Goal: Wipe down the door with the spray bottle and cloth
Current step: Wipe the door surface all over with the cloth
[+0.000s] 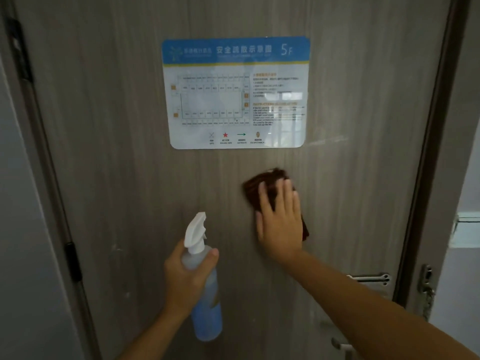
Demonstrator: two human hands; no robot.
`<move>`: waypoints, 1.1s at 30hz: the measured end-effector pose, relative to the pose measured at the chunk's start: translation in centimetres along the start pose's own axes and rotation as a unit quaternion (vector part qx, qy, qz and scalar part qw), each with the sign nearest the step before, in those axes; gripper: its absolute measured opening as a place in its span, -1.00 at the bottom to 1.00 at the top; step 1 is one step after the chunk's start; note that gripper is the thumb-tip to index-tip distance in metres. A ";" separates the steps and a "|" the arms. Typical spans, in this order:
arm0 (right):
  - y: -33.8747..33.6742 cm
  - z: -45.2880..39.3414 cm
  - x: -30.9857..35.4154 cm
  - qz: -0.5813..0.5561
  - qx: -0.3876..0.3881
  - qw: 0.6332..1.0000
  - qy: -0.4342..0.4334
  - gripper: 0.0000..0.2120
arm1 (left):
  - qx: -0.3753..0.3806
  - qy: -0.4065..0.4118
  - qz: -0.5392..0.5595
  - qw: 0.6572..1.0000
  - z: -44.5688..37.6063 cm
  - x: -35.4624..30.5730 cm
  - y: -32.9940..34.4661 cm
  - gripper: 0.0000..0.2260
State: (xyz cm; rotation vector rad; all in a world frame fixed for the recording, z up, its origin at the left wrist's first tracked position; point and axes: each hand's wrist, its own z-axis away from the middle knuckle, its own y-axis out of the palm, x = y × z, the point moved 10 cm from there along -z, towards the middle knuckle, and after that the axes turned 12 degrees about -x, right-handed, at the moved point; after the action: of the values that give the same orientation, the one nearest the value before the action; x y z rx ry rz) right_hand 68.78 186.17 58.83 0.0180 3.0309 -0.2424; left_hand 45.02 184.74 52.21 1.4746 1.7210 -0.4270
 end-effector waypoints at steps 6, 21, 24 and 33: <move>-1.2 -1.3 -1.7 0.013 0.011 0.991 -0.135 -0.43 | 0.000 0.000 0.005 1.000 -0.4 0.1 -3.0 -0.57; 0.1 1.5 0.2 0.029 0.026 0.999 0.006 -0.37 | 0.117 -0.127 -0.065 0.983 4.2 6.0 -1.0 -0.75; 0.1 2.3 -0.2 0.027 0.034 0.999 0.023 -0.36 | 0.112 -0.131 -0.065 0.983 4.7 6.3 -0.7 -0.79; -0.2 3.4 -0.4 0.002 -0.001 0.989 0.151 -0.39 | 0.114 -0.108 -0.051 0.986 3.5 5.0 -0.3 -0.71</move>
State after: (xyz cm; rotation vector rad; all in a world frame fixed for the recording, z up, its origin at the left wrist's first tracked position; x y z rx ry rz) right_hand 69.49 185.43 55.59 0.0679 3.3319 -0.2569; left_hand 46.02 185.45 46.26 1.4417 1.6198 -0.8305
